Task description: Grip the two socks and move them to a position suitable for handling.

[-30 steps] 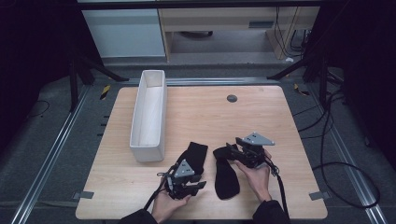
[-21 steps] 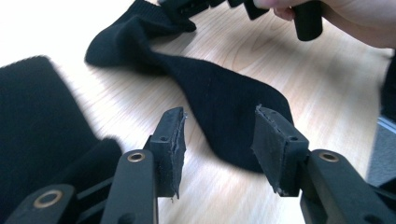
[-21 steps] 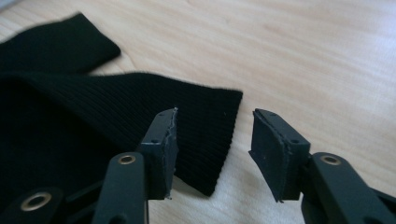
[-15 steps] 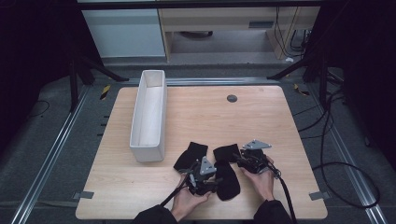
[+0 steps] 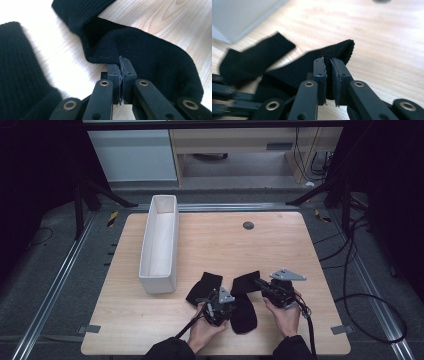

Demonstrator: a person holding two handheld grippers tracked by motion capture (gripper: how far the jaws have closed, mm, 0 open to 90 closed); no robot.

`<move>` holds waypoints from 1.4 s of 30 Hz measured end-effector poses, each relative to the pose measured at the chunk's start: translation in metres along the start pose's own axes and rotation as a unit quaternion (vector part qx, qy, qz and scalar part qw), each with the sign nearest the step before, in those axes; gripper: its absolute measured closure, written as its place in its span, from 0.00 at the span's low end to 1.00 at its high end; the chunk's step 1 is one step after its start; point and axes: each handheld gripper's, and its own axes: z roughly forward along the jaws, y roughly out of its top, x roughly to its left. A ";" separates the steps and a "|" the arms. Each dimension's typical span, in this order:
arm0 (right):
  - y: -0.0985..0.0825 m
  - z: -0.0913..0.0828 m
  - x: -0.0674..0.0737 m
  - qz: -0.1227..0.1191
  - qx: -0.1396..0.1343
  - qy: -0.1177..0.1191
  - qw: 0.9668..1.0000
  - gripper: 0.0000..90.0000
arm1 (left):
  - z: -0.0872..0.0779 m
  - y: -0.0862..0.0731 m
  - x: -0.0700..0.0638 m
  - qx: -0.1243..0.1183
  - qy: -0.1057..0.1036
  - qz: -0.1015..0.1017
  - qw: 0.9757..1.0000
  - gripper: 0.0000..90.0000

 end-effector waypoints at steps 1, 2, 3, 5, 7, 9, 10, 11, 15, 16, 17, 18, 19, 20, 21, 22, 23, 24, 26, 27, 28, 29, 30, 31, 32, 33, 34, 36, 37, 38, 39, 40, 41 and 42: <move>0.001 -0.005 0.001 0.003 -0.007 0.000 1.000 0.92 | 0.000 0.000 0.000 0.000 0.000 0.000 1.000 0.97; 0.003 -0.011 0.002 0.004 -0.020 -0.001 1.000 0.92 | 0.003 0.002 -0.002 -0.002 -0.016 0.002 1.000 0.97; 0.003 -0.011 0.002 0.004 -0.020 -0.001 1.000 0.92 | 0.003 0.002 -0.002 -0.002 -0.016 0.002 1.000 0.97; 0.007 -0.021 0.005 0.011 -0.039 0.003 0.999 0.91 | 0.008 0.004 -0.004 -0.002 -0.030 0.012 0.999 0.97; 0.011 -0.022 0.008 0.015 -0.046 0.009 0.999 0.91 | 0.011 0.006 -0.005 -0.003 -0.038 0.016 0.999 0.97; 0.013 -0.021 0.010 0.016 -0.047 0.011 0.999 0.91 | 0.012 0.007 -0.006 -0.004 -0.041 0.016 0.999 0.97; 0.015 -0.018 0.012 0.018 -0.046 0.013 0.999 0.91 | 0.012 0.007 -0.006 -0.004 -0.040 0.018 0.999 0.97; 0.018 -0.010 0.017 0.016 -0.040 0.012 0.999 0.91 | 0.010 0.007 -0.006 -0.002 -0.034 0.025 0.999 0.91; 0.021 0.003 0.023 0.008 -0.030 0.000 1.000 0.90 | 0.000 0.004 -0.008 -0.001 -0.029 0.038 0.999 0.71; 0.025 0.013 0.028 0.006 -0.021 -0.010 1.000 0.90 | -0.011 0.001 -0.009 -0.005 -0.029 0.047 0.998 0.67; 0.027 0.016 0.030 0.005 -0.018 -0.014 1.000 0.90 | -0.021 -0.001 -0.009 -0.009 -0.027 0.054 0.998 0.65; 0.029 0.020 0.034 0.002 -0.013 -0.023 1.000 0.90 | -0.029 -0.003 -0.008 -0.011 -0.028 0.057 0.998 0.64; 0.031 0.023 0.036 -0.001 -0.011 -0.027 1.000 0.90 | -0.035 -0.005 -0.007 -0.012 -0.026 0.061 0.998 0.63; 0.032 0.026 0.038 -0.003 -0.010 -0.028 1.000 0.90 | -0.046 -0.008 -0.004 -0.015 -0.018 0.064 0.998 0.63; 0.033 0.030 0.041 -0.005 -0.007 -0.029 1.000 0.89 | -0.046 -0.008 -0.004 -0.015 -0.018 0.064 0.998 0.63; 0.034 0.034 0.043 -0.007 -0.008 -0.029 1.000 0.88 | -0.060 -0.015 0.002 -0.021 -0.008 0.064 0.998 0.62; 0.034 0.037 0.045 -0.007 -0.007 -0.026 1.000 0.88 | -0.070 -0.021 0.007 -0.026 0.001 0.059 0.998 0.62; 0.034 0.037 0.045 -0.007 -0.007 -0.026 1.000 0.88 | -0.070 -0.021 0.007 -0.026 0.001 0.059 0.998 0.62; 0.034 0.052 0.051 -0.010 0.001 -0.016 1.000 0.87 | -0.089 -0.036 0.021 -0.034 0.020 0.041 0.998 0.61; 0.033 0.055 0.053 -0.009 0.003 -0.013 1.000 0.87 | -0.097 -0.043 0.027 -0.040 0.027 0.030 0.998 0.61; 0.033 0.061 0.055 -0.008 0.006 -0.006 1.000 0.87 | -0.097 -0.043 0.027 -0.040 0.027 0.030 0.998 0.61; 0.033 0.061 0.055 -0.008 0.006 -0.006 1.000 0.87 | -0.102 -0.049 0.032 -0.044 0.031 0.020 0.998 0.61; 0.032 0.065 0.057 -0.014 0.007 -0.005 1.000 0.86 | -0.107 -0.055 0.037 -0.049 0.038 0.011 0.998 0.61; 0.032 0.073 0.060 -0.020 0.008 0.001 1.000 0.84 | -0.110 -0.059 0.040 -0.052 0.042 0.005 0.998 0.61; 0.032 0.073 0.060 -0.020 0.008 0.001 1.000 0.84 | -0.113 -0.064 0.044 -0.053 0.045 -0.004 0.998 0.61; 0.032 0.076 0.061 -0.022 0.009 0.000 1.000 0.83 | -0.115 -0.068 0.048 -0.055 0.049 -0.011 0.997 0.61; 0.032 0.080 0.061 -0.022 0.011 0.002 1.000 0.80 | -0.116 -0.071 0.051 -0.056 0.052 -0.017 0.997 0.61; 0.032 0.083 0.060 -0.015 0.009 0.011 1.000 0.75 | -0.117 -0.074 0.055 -0.054 0.056 -0.021 0.997 0.61; 0.034 0.081 0.057 -0.007 -0.002 0.029 1.000 0.70 | -0.117 -0.076 0.059 -0.053 0.058 -0.028 0.996 0.61; 0.034 0.079 0.056 -0.008 -0.006 0.034 0.999 0.68 | -0.117 -0.077 0.060 -0.054 0.059 -0.032 0.996 0.61; 0.035 0.076 0.054 -0.013 -0.011 0.038 0.999 0.66 | -0.117 -0.078 0.061 -0.052 0.059 -0.033 0.996 0.61; 0.036 0.072 0.052 -0.020 -0.014 0.039 0.999 0.63 | -0.116 -0.078 0.062 -0.052 0.061 -0.034 0.996 0.61; 0.036 0.068 0.048 -0.025 -0.017 0.038 0.999 0.61 | -0.116 -0.079 0.062 -0.052 0.062 -0.035 0.996 0.61; 0.035 0.065 0.045 -0.027 -0.019 0.035 0.999 0.61 | -0.116 -0.079 0.063 -0.051 0.062 -0.034 0.996 0.61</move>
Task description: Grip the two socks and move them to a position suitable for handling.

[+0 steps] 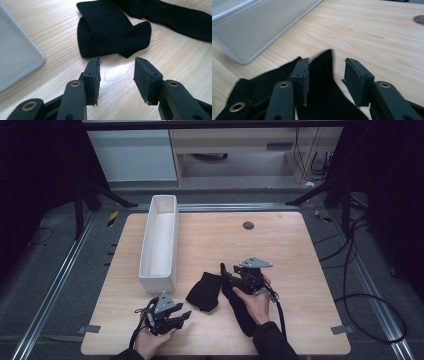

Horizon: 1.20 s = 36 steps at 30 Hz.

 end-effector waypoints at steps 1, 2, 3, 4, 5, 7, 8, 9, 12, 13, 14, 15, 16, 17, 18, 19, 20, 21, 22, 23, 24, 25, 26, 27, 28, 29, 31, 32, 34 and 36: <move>-0.001 -0.003 -0.004 -0.002 0.001 -0.004 1.000 0.60 | 0.000 0.000 0.000 0.000 0.001 0.000 1.000 0.61; -0.002 -0.004 -0.007 0.001 0.005 -0.006 1.000 0.60 | 0.001 0.000 0.000 0.001 0.002 0.000 1.000 0.61; -0.005 -0.005 -0.012 -0.002 0.014 -0.011 1.000 0.58 | 0.001 -0.001 0.001 0.002 0.001 0.000 1.000 0.61; -0.008 -0.004 -0.016 -0.005 0.023 -0.016 1.000 0.58 | 0.002 -0.001 0.001 0.003 0.001 0.001 1.000 0.61; -0.011 -0.004 -0.018 -0.008 0.031 -0.019 0.999 0.57 | 0.002 -0.001 0.001 0.004 0.002 0.002 1.000 0.61; -0.019 0.002 -0.022 -0.026 0.057 -0.020 0.998 0.56 | 0.003 -0.002 0.001 0.006 0.001 0.002 1.000 0.61; -0.022 0.005 -0.021 -0.036 0.070 -0.023 0.997 0.55 | 0.004 -0.002 0.001 0.006 0.001 0.002 1.000 0.61; -0.025 0.007 -0.021 -0.045 0.077 -0.023 0.996 0.55 | 0.004 -0.002 0.001 0.006 0.000 0.003 1.000 0.61; -0.031 0.014 -0.019 -0.057 0.094 -0.020 0.994 0.56 | 0.004 -0.002 0.002 0.006 0.001 0.003 1.000 0.61; -0.036 0.020 -0.020 -0.066 0.109 -0.023 0.992 0.57 | 0.004 -0.002 0.002 0.006 0.001 0.003 1.000 0.61; -0.037 0.021 -0.021 -0.062 0.102 -0.021 0.993 0.58 | 0.003 -0.002 0.003 0.005 0.002 0.002 1.000 0.61; -0.037 0.021 -0.021 -0.062 0.102 -0.021 0.993 0.58 | 0.003 -0.002 0.003 0.005 0.002 0.002 1.000 0.61; -0.037 0.021 -0.021 -0.059 0.102 -0.020 0.993 0.60 | 0.003 -0.002 0.003 0.005 0.002 0.001 1.000 0.61; -0.036 0.020 -0.022 -0.057 0.104 -0.021 0.993 0.65 | 0.003 -0.002 0.003 0.004 0.003 0.001 1.000 0.62; -0.036 0.018 -0.023 -0.059 0.108 -0.024 0.992 0.78 | 0.004 -0.003 0.004 0.004 0.004 0.001 1.000 0.62; -0.036 0.018 -0.023 -0.059 0.108 -0.024 0.992 0.78 | 0.004 -0.003 0.004 0.004 0.004 0.001 1.000 0.62; -0.035 0.017 -0.022 -0.055 0.112 -0.025 0.992 0.84 | 0.004 -0.003 0.004 0.006 0.005 0.001 1.000 0.62; -0.035 0.016 -0.022 -0.052 0.115 -0.025 0.992 0.90 | 0.004 -0.003 0.004 0.005 0.005 0.001 1.000 0.62; -0.035 0.015 -0.022 -0.049 0.119 -0.024 0.991 0.94 | 0.004 -0.003 0.005 0.006 0.006 0.001 1.000 0.62; -0.035 0.013 -0.022 -0.039 0.121 -0.026 0.992 0.95 | 0.004 -0.003 0.005 0.005 0.006 0.000 1.000 0.62; -0.035 0.013 -0.022 -0.039 0.121 -0.026 0.992 0.95 | 0.004 -0.003 0.006 0.005 0.007 -0.001 1.000 0.62; -0.036 0.008 -0.023 -0.030 0.111 -0.030 0.993 0.95 | 0.003 -0.003 0.006 0.004 0.008 0.000 1.000 0.62; -0.036 0.006 -0.024 -0.023 0.106 -0.028 0.994 0.95 | 0.003 -0.003 0.007 0.003 0.009 -0.002 1.000 0.62; -0.035 0.001 -0.026 -0.013 0.095 -0.026 0.995 0.95 | 0.003 -0.003 0.007 0.003 0.009 -0.002 1.000 0.62; -0.033 -0.003 -0.027 -0.010 0.085 -0.028 0.996 0.95 | 0.004 -0.003 0.008 0.003 0.010 -0.003 1.000 0.62; -0.032 -0.008 -0.028 -0.010 0.075 -0.031 0.997 0.95 | 0.004 -0.003 0.008 0.003 0.010 -0.003 1.000 0.62; -0.029 -0.018 -0.030 -0.014 0.055 -0.042 0.997 0.95 | 0.004 -0.004 0.008 0.004 0.011 -0.003 1.000 0.62; -0.028 -0.022 -0.031 -0.013 0.050 -0.046 0.998 0.95 | 0.004 -0.004 0.007 0.004 0.011 -0.002 1.000 0.62; -0.028 -0.032 -0.037 -0.007 0.039 -0.062 0.997 0.95 | 0.004 -0.003 0.007 0.003 0.011 -0.002 1.000 0.62; -0.031 -0.039 -0.045 0.001 0.042 -0.083 0.996 0.94 | 0.004 -0.004 0.008 0.003 0.012 -0.003 1.000 0.62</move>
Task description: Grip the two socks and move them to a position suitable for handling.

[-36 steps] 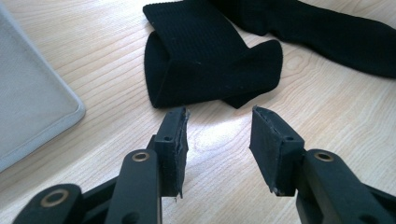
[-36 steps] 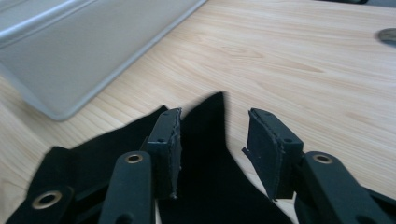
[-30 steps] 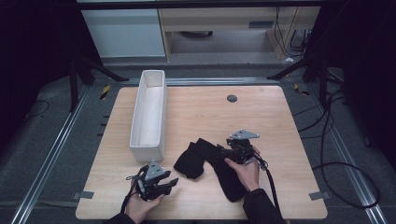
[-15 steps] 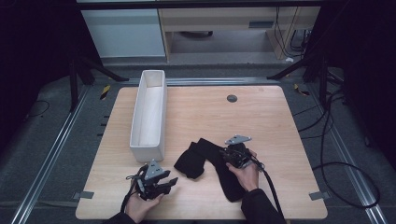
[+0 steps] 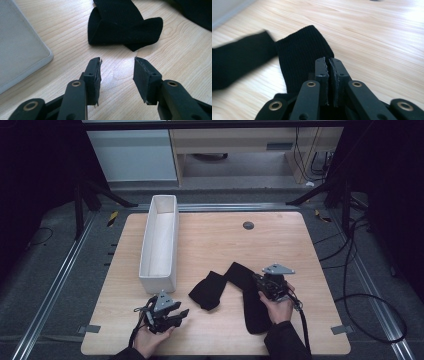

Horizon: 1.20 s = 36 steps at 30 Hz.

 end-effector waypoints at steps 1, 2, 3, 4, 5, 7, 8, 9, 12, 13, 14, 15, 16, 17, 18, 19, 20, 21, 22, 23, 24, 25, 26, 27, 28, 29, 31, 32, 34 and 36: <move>-0.002 -0.002 -0.005 0.000 0.005 -0.014 1.000 0.94 | 0.000 0.000 0.000 0.000 0.000 0.000 1.000 0.62; -0.002 -0.002 -0.005 0.000 0.005 -0.014 1.000 0.94 | 0.000 0.000 0.000 0.000 0.000 0.000 1.000 0.62; -0.005 -0.003 -0.009 0.001 0.011 -0.027 1.000 0.94 | 0.000 0.000 0.001 0.001 0.001 0.000 1.000 0.62; -0.010 -0.005 -0.018 0.008 0.025 -0.050 0.998 0.94 | 0.000 0.000 0.001 0.000 0.001 0.000 1.000 0.62; -0.013 -0.006 -0.021 0.011 0.032 -0.059 0.998 0.94 | -0.001 0.000 0.001 -0.001 0.002 0.000 1.000 0.62; -0.015 -0.006 -0.024 0.013 0.039 -0.066 0.997 0.93 | -0.001 0.000 0.001 -0.003 0.003 0.000 1.000 0.62; -0.020 -0.005 -0.028 0.014 0.054 -0.083 0.995 0.92 | -0.001 0.000 0.001 -0.002 0.003 0.000 1.000 0.62; -0.020 -0.005 -0.028 0.014 0.054 -0.083 0.995 0.92 | -0.002 0.000 0.001 -0.003 0.004 0.000 1.000 0.62; -0.023 -0.002 -0.029 0.014 0.070 -0.090 0.993 0.86 | -0.002 0.000 0.002 -0.004 0.006 0.002 1.000 0.62; -0.023 -0.002 -0.029 0.014 0.070 -0.090 0.993 0.86 | -0.002 0.000 0.002 -0.004 0.008 0.002 1.000 0.62; -0.023 -0.002 -0.029 0.010 0.066 -0.093 0.993 0.84 | -0.003 0.000 0.002 -0.004 0.009 0.002 1.000 0.62; -0.022 -0.003 -0.029 0.011 0.059 -0.092 0.994 0.79 | -0.003 0.000 0.003 -0.004 0.009 0.003 1.000 0.62; -0.020 -0.006 -0.029 0.013 0.049 -0.090 0.995 0.78 | -0.003 0.000 0.003 -0.004 0.010 0.004 1.000 0.62; -0.016 -0.011 -0.027 0.013 0.022 -0.077 0.997 0.72 | -0.003 0.000 0.003 -0.004 0.010 0.006 1.000 0.62; -0.014 -0.012 -0.026 0.009 0.012 -0.074 0.997 0.69 | -0.003 0.000 0.003 -0.003 0.012 0.006 1.000 0.62; -0.009 -0.015 -0.023 0.005 -0.004 -0.066 0.998 0.66 | -0.003 0.000 0.003 -0.003 0.012 0.006 1.000 0.62; -0.006 -0.016 -0.020 -0.002 -0.016 -0.056 0.998 0.63 | -0.003 0.000 0.004 -0.002 0.012 0.006 1.000 0.61; -0.001 -0.017 -0.017 -0.008 -0.024 -0.049 0.998 0.62 | -0.003 0.000 0.004 -0.003 0.015 0.007 1.000 0.61; 0.003 -0.018 -0.012 -0.014 -0.030 -0.042 0.999 0.59 | -0.003 0.000 0.004 -0.002 0.017 0.006 1.000 0.60; 0.008 -0.018 -0.008 -0.020 -0.034 -0.032 0.999 0.57 | -0.003 0.000 0.004 -0.002 0.019 0.006 1.000 0.60; 0.013 -0.018 -0.003 -0.024 -0.038 -0.025 0.999 0.55 | -0.003 0.000 0.004 -0.003 0.020 0.005 1.000 0.59; 0.017 -0.017 0.002 -0.028 -0.041 -0.016 0.999 0.54 | -0.003 0.000 0.004 -0.004 0.021 0.005 1.000 0.59; 0.021 -0.015 0.007 -0.027 -0.042 -0.002 0.999 0.53 | -0.004 0.000 0.005 -0.004 0.022 0.005 1.000 0.59; 0.025 -0.013 0.012 -0.024 -0.042 0.013 0.999 0.52 | -0.004 0.000 0.005 -0.004 0.022 0.005 1.000 0.58; 0.028 -0.010 0.017 -0.022 -0.040 0.025 0.999 0.52 | -0.003 0.000 0.006 -0.003 0.023 0.005 1.000 0.58; 0.028 -0.010 0.017 -0.022 -0.040 0.025 0.999 0.52 | -0.003 0.000 0.006 -0.003 0.023 0.005 1.000 0.58; 0.035 -0.002 0.027 -0.026 -0.035 0.037 0.998 0.51 | -0.003 -0.001 0.006 -0.001 0.025 0.004 1.000 0.57; 0.039 0.003 0.032 -0.027 -0.030 0.043 0.998 0.50 | -0.003 -0.001 0.006 -0.001 0.026 0.004 1.000 0.57; 0.043 0.016 0.043 -0.021 -0.017 0.061 0.998 0.50 | -0.004 -0.001 0.007 0.001 0.026 0.004 1.000 0.57; 0.043 0.029 0.053 -0.015 0.000 0.077 0.997 0.49 | -0.003 -0.001 0.007 0.001 0.029 0.006 1.000 0.57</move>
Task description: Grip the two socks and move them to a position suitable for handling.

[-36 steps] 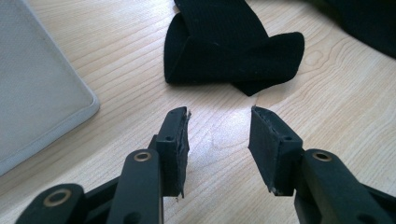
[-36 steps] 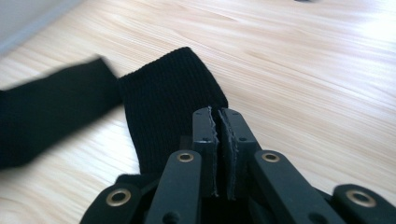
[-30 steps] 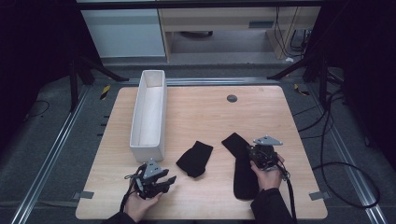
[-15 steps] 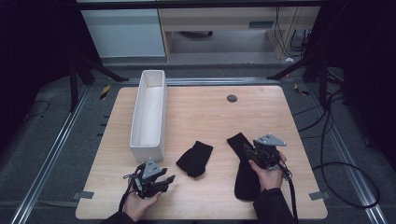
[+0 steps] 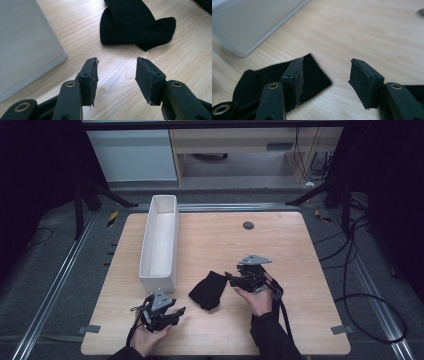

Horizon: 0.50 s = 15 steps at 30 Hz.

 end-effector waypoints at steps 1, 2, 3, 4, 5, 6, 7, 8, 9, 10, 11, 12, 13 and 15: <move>-0.001 0.010 0.005 -0.005 0.014 0.000 1.000 0.49 | 0.000 0.000 0.000 0.000 0.001 0.000 1.000 0.57; -0.005 0.023 0.010 -0.017 0.031 -0.006 0.999 0.49 | 0.000 -0.001 0.000 0.004 0.002 0.002 1.000 0.56; -0.005 0.023 0.010 -0.017 0.031 -0.006 0.999 0.49 | 0.000 -0.001 0.000 0.004 0.002 0.002 1.000 0.56; -0.006 0.027 0.012 -0.017 0.039 -0.008 0.999 0.48 | 0.001 -0.001 0.000 0.004 0.002 0.002 1.000 0.56; -0.009 0.036 0.014 -0.021 0.049 -0.010 0.999 0.48 | 0.001 -0.001 0.000 0.003 0.002 0.003 1.000 0.56; -0.010 0.039 0.015 -0.023 0.053 -0.009 0.998 0.48 | 0.001 -0.001 0.000 0.003 0.002 0.003 1.000 0.56; -0.012 0.043 0.016 -0.022 0.059 -0.010 0.998 0.48 | 0.001 0.000 0.000 0.003 0.002 0.003 1.000 0.56; -0.014 0.047 0.017 -0.023 0.066 -0.009 0.998 0.49 | 0.001 0.000 0.000 0.003 0.001 0.003 1.000 0.56; -0.016 0.050 0.018 -0.022 0.071 -0.009 0.997 0.49 | 0.001 -0.001 0.000 0.003 0.001 0.003 1.000 0.56; -0.018 0.053 0.019 -0.027 0.078 -0.010 0.997 0.52 | 0.001 -0.001 0.000 0.003 0.002 0.003 1.000 0.56; -0.020 0.054 0.019 -0.027 0.081 -0.012 0.996 0.53 | 0.001 -0.001 0.000 0.003 0.001 0.003 1.000 0.56; -0.021 0.055 0.019 -0.025 0.080 -0.012 0.996 0.60 | 0.001 -0.001 0.000 0.003 0.001 0.003 1.000 0.56; -0.022 0.054 0.019 -0.022 0.082 -0.012 0.996 0.65 | 0.001 -0.001 0.000 0.003 0.001 0.003 1.000 0.56; -0.022 0.052 0.020 -0.020 0.084 -0.008 0.996 0.77 | 0.002 -0.001 -0.001 0.004 0.001 0.004 1.000 0.56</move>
